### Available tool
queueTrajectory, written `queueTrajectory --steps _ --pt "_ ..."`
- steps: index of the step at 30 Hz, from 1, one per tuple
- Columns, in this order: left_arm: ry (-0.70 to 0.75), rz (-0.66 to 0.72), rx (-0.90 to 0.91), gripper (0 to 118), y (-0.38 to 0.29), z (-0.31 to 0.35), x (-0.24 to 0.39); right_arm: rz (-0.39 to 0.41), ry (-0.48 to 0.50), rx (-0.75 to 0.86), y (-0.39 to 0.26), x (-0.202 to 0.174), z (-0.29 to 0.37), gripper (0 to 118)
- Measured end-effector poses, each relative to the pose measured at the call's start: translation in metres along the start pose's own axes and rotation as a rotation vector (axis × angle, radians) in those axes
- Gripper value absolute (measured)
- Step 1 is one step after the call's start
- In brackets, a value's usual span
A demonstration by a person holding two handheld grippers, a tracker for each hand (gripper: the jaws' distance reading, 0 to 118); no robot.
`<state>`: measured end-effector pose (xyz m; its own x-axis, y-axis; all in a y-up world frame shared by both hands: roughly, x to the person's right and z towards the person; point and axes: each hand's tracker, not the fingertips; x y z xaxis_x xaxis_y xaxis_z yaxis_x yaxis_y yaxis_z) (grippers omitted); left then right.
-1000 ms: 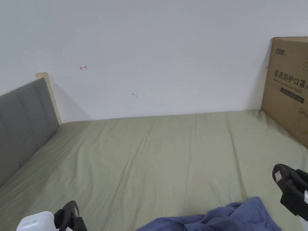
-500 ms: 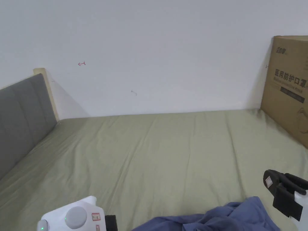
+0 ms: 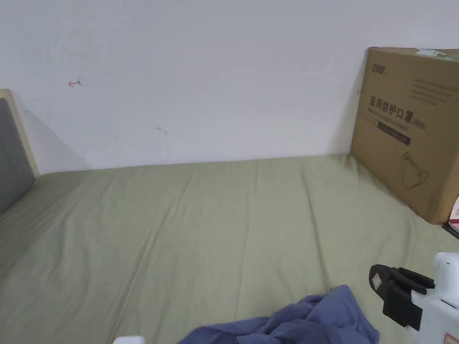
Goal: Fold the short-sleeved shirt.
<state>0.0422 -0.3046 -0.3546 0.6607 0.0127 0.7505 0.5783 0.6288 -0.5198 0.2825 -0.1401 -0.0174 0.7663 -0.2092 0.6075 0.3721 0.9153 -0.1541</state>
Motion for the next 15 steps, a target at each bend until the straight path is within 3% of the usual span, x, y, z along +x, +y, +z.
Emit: queueTrajectory --steps 1,2,7,11,12,14,15 --pt "-0.031 -0.001 0.009 3 0.001 0.010 -0.005 -0.005 0.000 -0.017 0.003 0.004 -0.006 0" --pt "-0.107 0.032 0.010 5 0.002 0.016 -0.006 -0.010 0.007 -0.042 0.007 0.008 -0.011 0" --pt "-0.109 0.110 0.271 5 0.010 0.080 -0.018 -0.049 0.087 -0.169 0.025 0.030 -0.059 0" --pt "-0.184 0.163 0.342 5 0.017 0.113 -0.024 -0.060 0.030 -0.318 0.032 0.042 -0.119 0" --pt "-0.184 0.152 0.345 5 0.020 0.119 -0.022 -0.068 0.010 -0.375 0.032 0.047 -0.137 13" --pt "-0.176 0.128 0.347 5 0.025 0.124 -0.015 -0.130 0.032 -0.527 0.021 0.059 -0.180 80" --pt "-0.178 0.121 0.345 5 0.027 0.126 -0.015 -0.176 0.013 -0.562 0.014 0.067 -0.194 104"
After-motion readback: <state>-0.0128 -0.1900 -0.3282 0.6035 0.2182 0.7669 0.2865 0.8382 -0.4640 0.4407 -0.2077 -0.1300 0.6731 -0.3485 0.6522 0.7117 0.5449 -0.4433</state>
